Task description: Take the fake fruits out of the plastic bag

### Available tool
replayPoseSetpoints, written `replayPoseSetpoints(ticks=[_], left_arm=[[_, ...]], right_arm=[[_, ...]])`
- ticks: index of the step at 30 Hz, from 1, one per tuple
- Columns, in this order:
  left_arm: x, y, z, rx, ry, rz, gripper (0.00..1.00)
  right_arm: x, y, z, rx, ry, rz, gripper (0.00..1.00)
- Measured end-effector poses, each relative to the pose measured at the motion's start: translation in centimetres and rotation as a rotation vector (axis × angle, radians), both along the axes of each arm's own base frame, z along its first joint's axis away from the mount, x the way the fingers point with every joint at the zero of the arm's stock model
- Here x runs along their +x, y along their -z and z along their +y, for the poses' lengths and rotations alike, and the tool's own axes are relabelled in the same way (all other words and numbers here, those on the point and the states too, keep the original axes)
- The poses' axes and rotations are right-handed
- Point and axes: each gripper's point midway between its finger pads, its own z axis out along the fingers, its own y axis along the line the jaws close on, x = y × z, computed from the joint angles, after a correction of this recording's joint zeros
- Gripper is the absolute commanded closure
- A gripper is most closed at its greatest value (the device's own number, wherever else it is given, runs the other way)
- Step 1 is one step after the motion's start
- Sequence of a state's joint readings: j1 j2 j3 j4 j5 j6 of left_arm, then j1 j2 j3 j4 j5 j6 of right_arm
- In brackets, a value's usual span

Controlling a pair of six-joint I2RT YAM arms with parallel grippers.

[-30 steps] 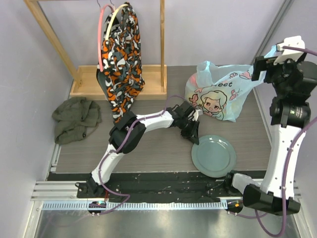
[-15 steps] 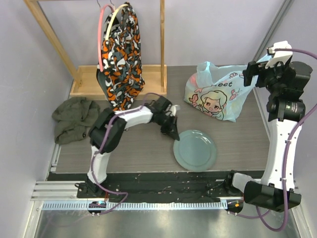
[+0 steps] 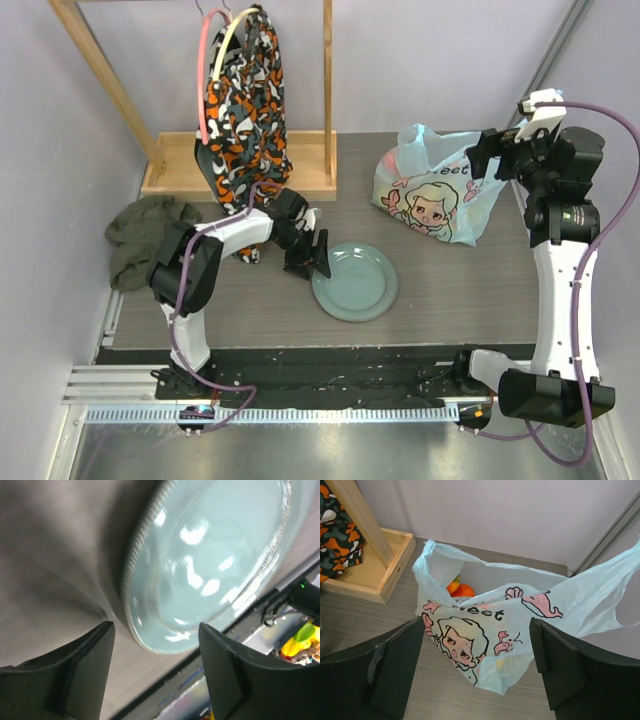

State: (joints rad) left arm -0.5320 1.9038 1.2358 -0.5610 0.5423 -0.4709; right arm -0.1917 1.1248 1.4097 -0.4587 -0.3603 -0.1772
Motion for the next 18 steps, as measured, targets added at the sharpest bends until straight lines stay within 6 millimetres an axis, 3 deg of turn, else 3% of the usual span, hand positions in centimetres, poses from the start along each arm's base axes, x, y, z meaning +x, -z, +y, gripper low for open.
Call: replayPoseSetpoints(ticks=[3, 7, 10, 15, 17, 18], left_arm=[[-0.8, -1.8, 0.6, 0.006, 0.029, -0.01, 0.26], [-0.4, -6.9, 0.9, -0.022, 0.072, -0.117, 0.13], [2.4, -14.3, -0.2, -0.103, 0.093, -0.336, 0.12], [9.2, -30.2, -3.8, -0.29, 0.098, -0.778, 0.14], [11.4, -34.6, -5.0, -0.347, 0.086, -0.901, 0.15], [12.5, -35.9, -5.6, -0.369, 0.08, -0.945, 0.16]], right_arm=[[0.4, 0.2, -0.5, 0.022, 0.036, 0.009, 0.05], [1.3, 1.1, -2.6, 0.042, 0.16, 0.036, 0.04], [1.8, 1.9, -4.8, 0.055, 0.294, 0.061, 0.03], [2.5, 3.4, -7.2, 0.082, 0.438, 0.098, 0.06], [3.2, 3.9, -7.2, 0.103, 0.439, 0.112, 0.08], [3.8, 4.0, -6.8, 0.126, 0.411, 0.118, 0.09]])
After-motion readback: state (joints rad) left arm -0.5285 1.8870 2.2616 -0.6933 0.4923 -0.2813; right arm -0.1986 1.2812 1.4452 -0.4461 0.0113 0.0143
